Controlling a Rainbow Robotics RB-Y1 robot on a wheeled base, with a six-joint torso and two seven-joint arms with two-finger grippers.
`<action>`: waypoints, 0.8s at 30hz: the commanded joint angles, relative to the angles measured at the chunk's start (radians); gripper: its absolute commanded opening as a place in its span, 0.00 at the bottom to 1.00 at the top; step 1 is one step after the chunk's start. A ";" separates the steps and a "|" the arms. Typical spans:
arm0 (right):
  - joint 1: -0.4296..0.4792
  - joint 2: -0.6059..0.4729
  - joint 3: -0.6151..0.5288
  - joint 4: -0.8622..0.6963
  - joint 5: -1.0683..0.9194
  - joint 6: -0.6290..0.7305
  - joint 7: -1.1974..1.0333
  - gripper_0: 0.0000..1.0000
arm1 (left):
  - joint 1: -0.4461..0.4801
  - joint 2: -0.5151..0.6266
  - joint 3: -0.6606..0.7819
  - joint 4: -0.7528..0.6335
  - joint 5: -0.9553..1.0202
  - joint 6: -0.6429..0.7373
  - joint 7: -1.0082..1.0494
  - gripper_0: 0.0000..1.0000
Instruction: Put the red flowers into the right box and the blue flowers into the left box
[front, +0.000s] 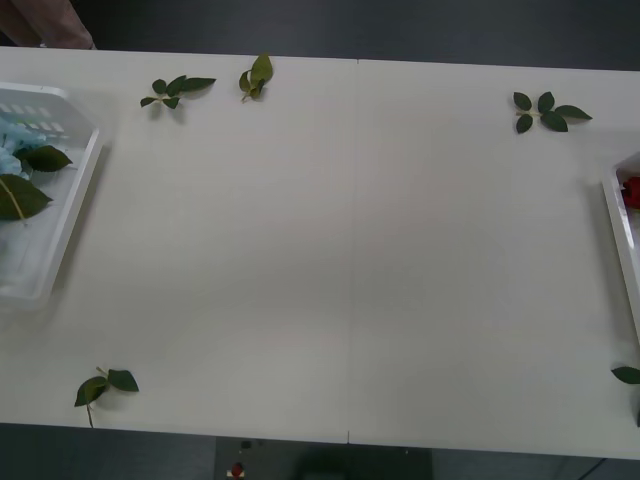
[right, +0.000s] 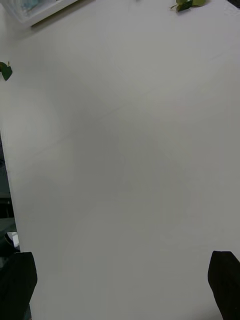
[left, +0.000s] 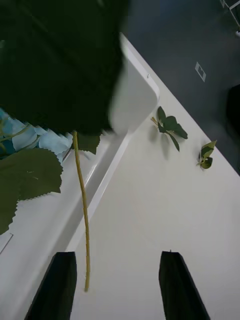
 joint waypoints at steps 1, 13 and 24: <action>-0.040 -0.045 -0.011 0.014 -0.023 0.001 0.032 1.00 | -0.028 0.035 0.021 -0.008 0.042 -0.024 -0.066 0.93; -0.042 -0.045 -0.011 0.020 -0.026 -0.005 0.032 1.00 | -0.026 0.040 0.040 -0.029 0.180 -0.024 -0.092 1.00; -0.042 -0.045 -0.011 0.020 -0.026 -0.005 0.032 1.00 | 0.055 0.129 0.125 -0.220 0.137 0.051 -0.075 1.00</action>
